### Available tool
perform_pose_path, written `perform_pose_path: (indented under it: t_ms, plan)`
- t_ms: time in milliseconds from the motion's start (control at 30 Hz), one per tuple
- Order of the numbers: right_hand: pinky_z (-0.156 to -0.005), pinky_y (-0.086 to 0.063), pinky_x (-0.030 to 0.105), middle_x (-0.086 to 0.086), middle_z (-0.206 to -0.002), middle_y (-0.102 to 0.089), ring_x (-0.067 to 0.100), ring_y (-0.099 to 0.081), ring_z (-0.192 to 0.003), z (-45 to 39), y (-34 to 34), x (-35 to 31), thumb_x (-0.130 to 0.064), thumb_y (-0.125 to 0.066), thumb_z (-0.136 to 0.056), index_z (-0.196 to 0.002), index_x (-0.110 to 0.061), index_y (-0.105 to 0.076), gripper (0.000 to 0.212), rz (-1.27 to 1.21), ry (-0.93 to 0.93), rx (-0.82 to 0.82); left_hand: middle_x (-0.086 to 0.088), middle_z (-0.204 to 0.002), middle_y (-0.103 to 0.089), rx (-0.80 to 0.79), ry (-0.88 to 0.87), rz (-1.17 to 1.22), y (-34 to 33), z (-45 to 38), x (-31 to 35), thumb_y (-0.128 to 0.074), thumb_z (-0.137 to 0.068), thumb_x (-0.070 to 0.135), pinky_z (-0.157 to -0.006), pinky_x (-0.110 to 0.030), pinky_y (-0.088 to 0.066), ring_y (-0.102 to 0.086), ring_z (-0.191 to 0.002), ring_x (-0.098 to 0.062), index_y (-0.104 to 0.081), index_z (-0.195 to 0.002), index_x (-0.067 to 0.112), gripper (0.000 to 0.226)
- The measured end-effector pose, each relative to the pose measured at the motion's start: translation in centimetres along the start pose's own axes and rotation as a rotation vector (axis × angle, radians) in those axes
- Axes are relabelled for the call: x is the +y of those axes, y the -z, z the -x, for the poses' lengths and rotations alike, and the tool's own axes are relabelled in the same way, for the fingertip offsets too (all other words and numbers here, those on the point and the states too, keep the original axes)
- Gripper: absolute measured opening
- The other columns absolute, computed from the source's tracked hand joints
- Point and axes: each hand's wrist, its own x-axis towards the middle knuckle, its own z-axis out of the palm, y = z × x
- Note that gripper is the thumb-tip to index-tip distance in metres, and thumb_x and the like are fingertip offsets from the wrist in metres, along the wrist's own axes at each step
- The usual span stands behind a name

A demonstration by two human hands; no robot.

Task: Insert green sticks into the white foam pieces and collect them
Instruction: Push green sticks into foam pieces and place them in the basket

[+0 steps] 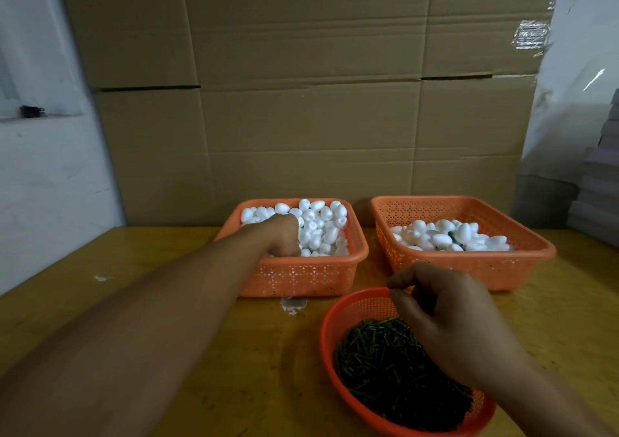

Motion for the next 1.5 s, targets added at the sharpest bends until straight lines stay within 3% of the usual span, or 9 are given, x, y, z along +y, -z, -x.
perform_pose_path:
  t_ms: [233, 400, 467, 600, 767, 967, 1200, 1333, 1500]
  plan:
    - [-0.046, -0.039, 0.022, -0.021, -0.061, -0.065, 0.004, -0.059, -0.049, 0.0, 0.0, 0.1, -0.027, -0.069, -0.09, -0.091, -0.033, -0.071, 0.006, 0.024, -0.008, -0.029, 0.006, -0.093, -0.07, 0.081, -0.06, 0.477, 1.4, 1.0, -0.5, -0.074, -0.083, 0.023, -0.08, -0.032, -0.053, -0.066, -0.089, -0.015, -0.071, -0.094, 0.028, 0.013]
    - [-0.044, -0.045, 0.028, -0.012, -0.063, -0.068, 0.006, -0.06, -0.049, 0.1, 0.0, -0.2, -0.028, -0.068, -0.091, -0.094, -0.034, -0.071, 0.007, 0.044, 0.0, -0.053, 0.017, -0.089, -0.067, 0.324, -0.113, 0.773, 1.9, 4.4, 0.1, -0.072, -0.084, 0.018, -0.052, -0.004, -0.038, -0.061, -0.075, 0.003, -0.065, -0.097, 0.027, 0.018]
    - [-0.047, -0.05, 0.033, -0.008, -0.061, -0.067, 0.007, -0.06, -0.051, 0.1, 0.0, -0.2, -0.029, -0.068, -0.092, -0.096, -0.033, -0.072, 0.007, 0.059, -0.001, -0.059, 0.014, -0.088, -0.071, 0.358, -0.18, 0.902, 1.8, 6.3, 0.6, -0.073, -0.083, 0.014, -0.058, -0.005, -0.041, -0.064, -0.071, 0.004, -0.063, -0.094, 0.025, 0.018]
    - [-0.046, -0.044, 0.025, -0.012, -0.058, -0.064, 0.004, -0.06, -0.051, 0.2, -0.3, -0.4, -0.032, -0.066, -0.093, -0.102, -0.031, -0.074, 0.012, 0.09, -0.013, -0.105, -0.011, -0.094, -0.074, 0.296, -0.304, 1.231, 0.7, 10.0, 2.1, -0.069, -0.084, -0.007, -0.068, -0.035, -0.058, -0.073, -0.074, -0.03, -0.057, -0.094, 0.012, 0.025]
    - [-0.05, -0.043, 0.022, -0.011, -0.063, -0.065, 0.003, -0.059, -0.053, 0.3, -0.3, -0.8, -0.036, -0.065, -0.094, -0.106, -0.031, -0.073, 0.015, 0.131, -0.012, -0.14, -0.012, -0.103, -0.075, 0.157, -0.348, 1.494, -0.9, 13.5, 3.4, -0.064, -0.09, -0.01, -0.063, -0.025, -0.055, -0.072, -0.071, -0.021, -0.055, -0.106, 0.005, 0.024]
    - [-0.056, -0.05, 0.026, -0.014, -0.07, -0.067, 0.003, -0.061, -0.059, 0.3, -0.3, -1.0, -0.039, -0.065, -0.094, -0.107, -0.033, -0.073, 0.016, 0.172, -0.017, -0.157, -0.005, -0.083, -0.074, 0.156, -0.469, 1.436, -2.1, 15.7, 4.1, -0.056, -0.097, -0.005, -0.069, -0.029, -0.055, -0.067, -0.073, -0.022, -0.046, -0.119, 0.015, 0.032]
    - [-0.078, -0.057, 0.035, -0.014, -0.095, -0.071, 0.007, -0.065, -0.084, 0.3, 0.1, -1.2, -0.038, -0.063, -0.094, -0.102, -0.034, -0.074, 0.014, 0.36, 0.009, -0.432, -0.009, -0.096, -0.068, 0.087, -0.597, 1.393, -2.5, 16.9, 4.5, -0.056, -0.098, 0.019, -0.071, -0.032, -0.054, -0.065, -0.076, -0.019, -0.063, -0.11, 0.023, 0.014]
    - [-0.082, -0.055, 0.036, -0.013, -0.103, -0.065, 0.009, -0.062, -0.094, 0.9, 0.0, -1.8, -0.064, -0.053, -0.09, -0.111, -0.039, -0.065, 0.035, 0.546, 0.031, -0.562, -0.009, -0.096, -0.07, -0.006, -0.643, 1.366, -2.8, 17.3, 4.6, -0.065, -0.092, 0.007, -0.073, -0.03, -0.054, -0.065, -0.077, -0.016, -0.062, -0.115, 0.026, 0.03]
    - [-0.084, -0.055, 0.034, -0.01, -0.105, -0.065, 0.012, -0.062, -0.096, 1.0, -0.5, -2.4, -0.053, -0.057, -0.091, -0.112, -0.032, -0.063, 0.031, 0.562, 0.046, -0.639, -0.008, -0.089, -0.071, 0.066, -0.642, 1.268, -3.0, 17.7, 5.6, -0.057, -0.1, 0.027, -0.064, -0.034, -0.054, -0.064, -0.067, -0.018, -0.051, -0.115, 0.028, 0.016]
